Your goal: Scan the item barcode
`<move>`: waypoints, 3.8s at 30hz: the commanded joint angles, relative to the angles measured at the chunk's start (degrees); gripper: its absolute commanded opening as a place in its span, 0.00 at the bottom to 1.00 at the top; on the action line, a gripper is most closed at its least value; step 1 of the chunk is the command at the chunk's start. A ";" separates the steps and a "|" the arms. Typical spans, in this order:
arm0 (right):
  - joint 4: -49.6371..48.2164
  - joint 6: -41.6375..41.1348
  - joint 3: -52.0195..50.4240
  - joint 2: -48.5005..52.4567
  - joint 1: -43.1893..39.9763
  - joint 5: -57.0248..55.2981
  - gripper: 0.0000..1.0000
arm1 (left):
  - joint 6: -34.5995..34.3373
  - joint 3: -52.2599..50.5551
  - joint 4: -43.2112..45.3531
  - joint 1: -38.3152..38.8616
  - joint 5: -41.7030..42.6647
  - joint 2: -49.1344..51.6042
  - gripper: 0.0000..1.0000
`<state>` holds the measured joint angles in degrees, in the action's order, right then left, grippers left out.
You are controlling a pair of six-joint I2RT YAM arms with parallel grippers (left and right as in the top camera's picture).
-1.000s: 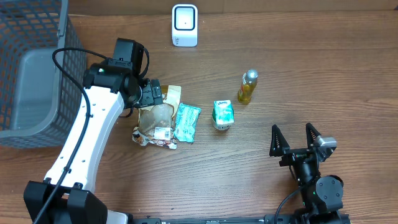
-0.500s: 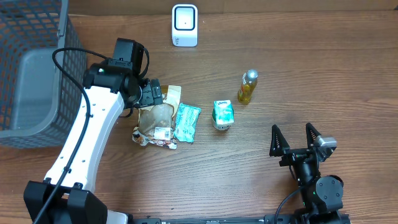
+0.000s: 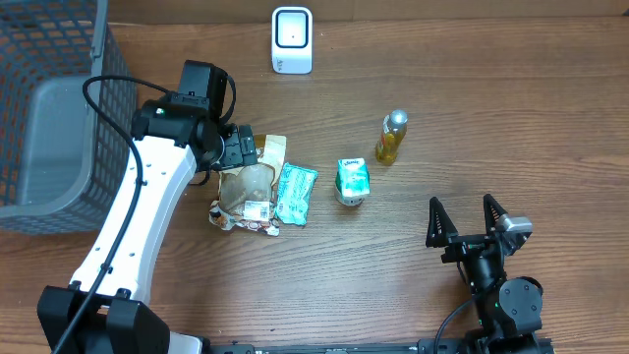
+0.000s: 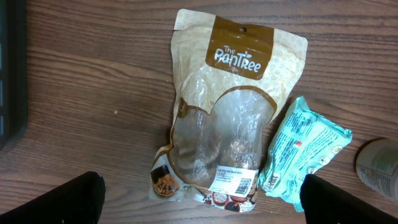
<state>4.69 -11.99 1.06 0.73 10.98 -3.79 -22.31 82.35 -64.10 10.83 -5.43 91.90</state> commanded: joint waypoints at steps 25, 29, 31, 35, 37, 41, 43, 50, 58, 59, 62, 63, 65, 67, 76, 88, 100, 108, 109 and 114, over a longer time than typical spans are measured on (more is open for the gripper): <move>4.39 -5.62 6.86 -0.55 0.20 -0.20 1.00 | 0.02 0.63 0.04 0.07 -0.55 -0.31 1.00; 13.11 -5.51 18.16 0.02 0.20 -0.92 1.00 | 0.02 0.63 0.04 0.07 -0.55 -0.31 1.00; 17.59 -5.01 24.06 1.29 0.20 -1.29 1.00 | 0.02 0.63 0.04 0.07 -0.55 -0.31 0.99; 26.86 -4.04 35.65 5.46 0.20 -1.75 1.00 | 0.02 0.63 0.04 0.07 -0.55 -0.31 0.99; 30.69 -4.04 41.20 8.39 0.20 -1.73 1.00 | 0.02 0.63 0.04 0.07 -0.55 -0.31 1.00; 37.44 -4.17 51.91 15.80 0.20 -1.36 1.00 | 0.02 0.63 0.04 0.07 -0.55 -0.31 1.00; 41.03 -5.92 56.85 19.65 0.20 -1.22 1.00 | 0.02 0.63 0.04 0.07 -0.55 -0.31 1.00; 57.48 -9.25 79.47 39.91 0.20 -0.37 1.00 | 0.02 0.63 0.04 0.07 -0.55 -0.31 1.00; 68.96 -9.27 93.98 61.22 0.20 5.97 1.00 | 0.02 0.63 0.04 0.07 -0.55 -0.31 1.00; 68.67 -9.25 94.07 63.80 0.20 7.48 1.00 | 0.02 0.63 0.04 0.07 -0.55 -0.31 0.99; 68.70 -9.27 94.05 68.54 0.20 13.60 1.00 | 0.02 0.63 0.04 0.07 -0.55 -0.31 0.99; 68.76 -9.22 94.05 70.93 0.20 18.91 1.00 | 0.02 0.63 0.04 0.07 -0.55 -0.31 1.00; 69.09 -8.57 94.05 73.72 0.20 24.52 1.00 | 0.02 0.63 0.04 0.07 -0.55 -0.31 1.00; 69.29 -7.21 94.05 76.19 0.20 27.82 0.82 | 0.02 0.63 0.04 0.07 -0.55 -0.31 1.00; 70.29 -8.22 92.21 86.60 5.90 21.86 0.47 | 0.02 0.63 0.04 0.07 -0.55 -0.31 0.99; 69.33 -18.32 92.21 99.76 23.19 -4.46 0.49 | 0.02 0.63 0.04 0.07 -0.55 -0.31 1.00; 64.08 -18.27 92.19 108.15 29.51 -13.97 0.47 | 0.02 0.63 0.04 0.07 -0.55 -0.31 0.99; 64.15 -18.27 92.15 111.21 29.57 -12.46 0.41 | 0.02 0.63 0.04 0.07 -0.55 -0.31 0.99; 64.04 -18.29 92.15 111.45 29.57 -12.44 0.40 | 0.02 0.63 0.04 0.07 -0.55 -0.31 0.99; 63.28 -18.29 92.15 111.60 29.57 -12.41 0.34 | 0.02 0.63 0.04 0.07 -0.55 -0.31 0.99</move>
<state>68.55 -29.82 93.25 111.96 40.58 -15.97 -22.31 82.35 -64.10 10.83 -5.43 91.90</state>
